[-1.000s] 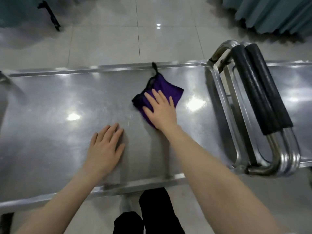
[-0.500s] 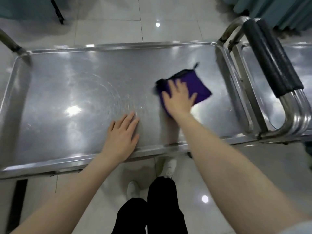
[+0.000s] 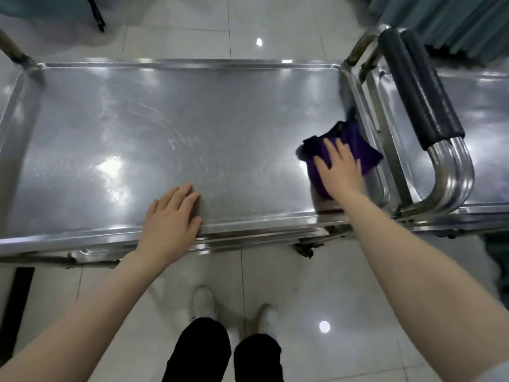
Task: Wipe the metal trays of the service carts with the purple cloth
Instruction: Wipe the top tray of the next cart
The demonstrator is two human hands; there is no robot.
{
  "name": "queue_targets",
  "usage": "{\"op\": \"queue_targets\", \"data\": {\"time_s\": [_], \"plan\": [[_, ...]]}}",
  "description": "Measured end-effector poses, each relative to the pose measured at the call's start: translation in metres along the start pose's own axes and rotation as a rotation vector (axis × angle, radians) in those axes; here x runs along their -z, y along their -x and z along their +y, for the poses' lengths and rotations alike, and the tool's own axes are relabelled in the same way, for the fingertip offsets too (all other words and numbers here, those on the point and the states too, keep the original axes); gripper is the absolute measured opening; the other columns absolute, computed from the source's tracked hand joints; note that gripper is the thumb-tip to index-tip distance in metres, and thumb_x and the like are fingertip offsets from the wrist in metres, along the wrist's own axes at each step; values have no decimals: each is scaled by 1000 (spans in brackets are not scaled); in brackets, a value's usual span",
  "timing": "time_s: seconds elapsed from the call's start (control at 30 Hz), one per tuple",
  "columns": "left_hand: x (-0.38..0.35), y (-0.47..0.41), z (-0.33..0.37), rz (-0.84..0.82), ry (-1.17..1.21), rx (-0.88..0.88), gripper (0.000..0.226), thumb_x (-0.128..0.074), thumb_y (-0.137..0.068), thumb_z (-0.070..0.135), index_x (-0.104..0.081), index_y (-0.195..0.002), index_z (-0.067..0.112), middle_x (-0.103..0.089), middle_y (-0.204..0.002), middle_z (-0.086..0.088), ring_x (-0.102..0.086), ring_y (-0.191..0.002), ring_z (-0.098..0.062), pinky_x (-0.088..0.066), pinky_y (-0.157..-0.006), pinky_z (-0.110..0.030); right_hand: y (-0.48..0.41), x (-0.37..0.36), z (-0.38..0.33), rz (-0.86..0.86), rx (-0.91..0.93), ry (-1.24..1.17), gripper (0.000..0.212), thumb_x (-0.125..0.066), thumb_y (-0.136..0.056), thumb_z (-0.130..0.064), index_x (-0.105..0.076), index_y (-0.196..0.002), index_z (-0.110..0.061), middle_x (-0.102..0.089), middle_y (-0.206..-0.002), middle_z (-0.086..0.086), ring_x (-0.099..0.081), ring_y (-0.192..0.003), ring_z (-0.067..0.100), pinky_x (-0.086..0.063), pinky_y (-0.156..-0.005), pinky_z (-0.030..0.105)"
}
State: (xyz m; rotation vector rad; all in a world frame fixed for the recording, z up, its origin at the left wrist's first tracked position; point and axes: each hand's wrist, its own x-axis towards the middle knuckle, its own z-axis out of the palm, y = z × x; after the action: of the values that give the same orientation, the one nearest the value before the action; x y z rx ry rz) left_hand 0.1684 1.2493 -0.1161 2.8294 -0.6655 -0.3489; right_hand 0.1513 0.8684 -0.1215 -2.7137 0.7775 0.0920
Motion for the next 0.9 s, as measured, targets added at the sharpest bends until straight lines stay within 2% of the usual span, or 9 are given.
{"op": "queue_targets", "data": {"time_s": [0.13, 0.23, 0.3, 0.43, 0.53, 0.6, 0.7, 0.83, 0.9], "plan": [[-11, 11, 19, 46, 37, 47, 51, -51, -95, 29, -42, -143, 13, -30, -156, -6, -24, -144, -31, -23, -115, -49, 17, 19, 75, 1, -180, 40, 62, -24, -98, -57, -16, -154, -31, -9, -163, 0, -4, -149, 21, -3, -119, 53], [-15, 23, 35, 74, 63, 56, 50, -55, -94, 26, -46, -140, 10, -34, -153, -9, -28, -141, -33, -25, -114, -49, 39, 2, 42, 19, -171, 54, 62, -24, -98, -56, -15, -154, -32, -7, -163, -2, -3, -149, 20, -4, -117, 59], [-16, 32, 46, 57, 94, 65, 49, -58, -92, 24, -49, -138, 9, -37, -151, -11, -33, -138, -34, -26, -114, -48, 58, -15, -6, -31, -39, 33, 61, -26, -98, -56, -16, -153, -34, -7, -163, -5, -3, -149, 18, -3, -117, 60], [-14, 50, 55, 63, 99, 62, 48, -67, -84, 13, -56, -130, 6, -48, -141, -16, -49, -121, -40, -38, -104, -51, 112, -53, -112, -175, 373, 60, 59, -30, -97, -56, -19, -152, -37, -9, -162, -9, -4, -149, 16, 5, -115, 57], [-13, 63, 54, 70, 66, 78, 52, -71, -80, 9, -56, -129, 5, -51, -137, -17, -51, -119, -40, -42, -100, -51, 125, -59, -136, -264, 566, 92, 56, -30, -99, -54, -22, -151, -37, -12, -162, -8, -6, -149, 16, 4, -116, 53], [-12, 70, 53, 82, 41, 93, 50, -71, -80, 10, -57, -128, 8, -51, -138, -15, -49, -122, -38, -41, -102, -51, 120, -51, -111, -222, 579, 82, 54, -32, -99, -53, -26, -150, -37, -18, -161, -8, -10, -148, 14, -2, -119, 47], [-12, 74, 57, 84, 33, 110, 51, -69, -81, 9, -55, -130, 10, -48, -141, -11, -46, -126, -37, -37, -105, -50, 115, -26, -33, -113, 442, 74, 54, -36, -98, -53, -32, -149, -36, -25, -159, -7, -17, -147, 13, -8, -119, 40], [-18, 72, 68, 125, 108, 171, 46, -66, -83, 10, -55, -128, 8, -48, -139, -12, -41, -128, -36, -34, -108, -47, 115, 17, 84, -34, 242, 83, 52, -41, -97, -50, -41, -145, -30, -42, -148, 3, -36, -134, 26, -21, -116, 42], [-21, 73, 75, 139, 156, 211, 47, -65, -85, 14, -52, -130, 8, -44, -142, -12, -35, -132, -35, -32, -110, -47, 116, 27, 108, -9, 207, 84, 51, -46, -96, -48, -46, -142, -27, -49, -138, 6, -42, -123, 30, -31, -109, 42]]}}
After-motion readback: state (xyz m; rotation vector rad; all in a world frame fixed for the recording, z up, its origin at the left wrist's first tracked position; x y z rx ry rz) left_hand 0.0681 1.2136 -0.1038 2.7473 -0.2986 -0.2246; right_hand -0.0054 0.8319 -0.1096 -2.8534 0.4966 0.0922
